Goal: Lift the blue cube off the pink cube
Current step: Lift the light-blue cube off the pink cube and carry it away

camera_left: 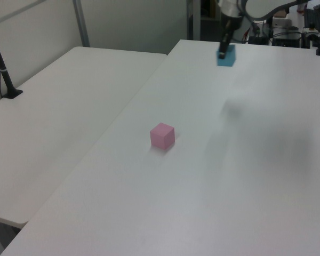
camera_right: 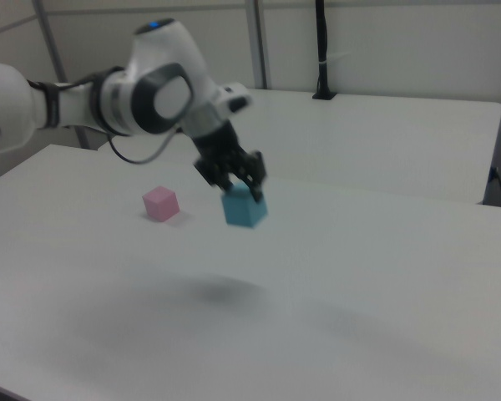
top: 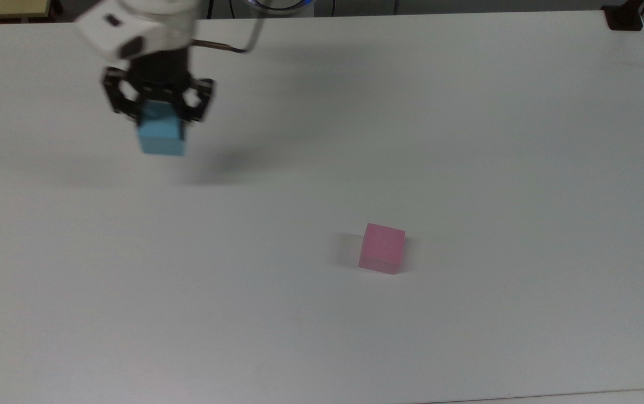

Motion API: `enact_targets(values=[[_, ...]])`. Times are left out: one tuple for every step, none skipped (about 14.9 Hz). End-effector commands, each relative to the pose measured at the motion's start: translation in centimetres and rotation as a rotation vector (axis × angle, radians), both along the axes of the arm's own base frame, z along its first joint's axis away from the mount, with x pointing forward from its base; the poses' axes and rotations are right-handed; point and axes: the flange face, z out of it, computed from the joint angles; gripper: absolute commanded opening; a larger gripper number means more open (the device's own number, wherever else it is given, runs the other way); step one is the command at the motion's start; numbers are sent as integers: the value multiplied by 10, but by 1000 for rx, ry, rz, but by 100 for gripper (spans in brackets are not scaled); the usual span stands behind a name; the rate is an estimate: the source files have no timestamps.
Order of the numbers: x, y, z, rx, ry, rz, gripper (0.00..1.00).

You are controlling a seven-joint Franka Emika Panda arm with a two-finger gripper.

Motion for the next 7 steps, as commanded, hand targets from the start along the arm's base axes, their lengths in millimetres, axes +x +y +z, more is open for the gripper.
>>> enact_targets(values=[[-43, -74, -27, 11, 118, 69, 15], [-53, -92, -39, 8, 152, 115, 17], [-63, -113, -45, 2, 176, 146, 18], [-69, -129, -51, -1, 191, 161, 18], [-72, -139, -61, 0, 213, 164, 18], [-74, -148, -71, -1, 224, 163, 18], [-75, -160, -81, -12, 222, 164, 18]])
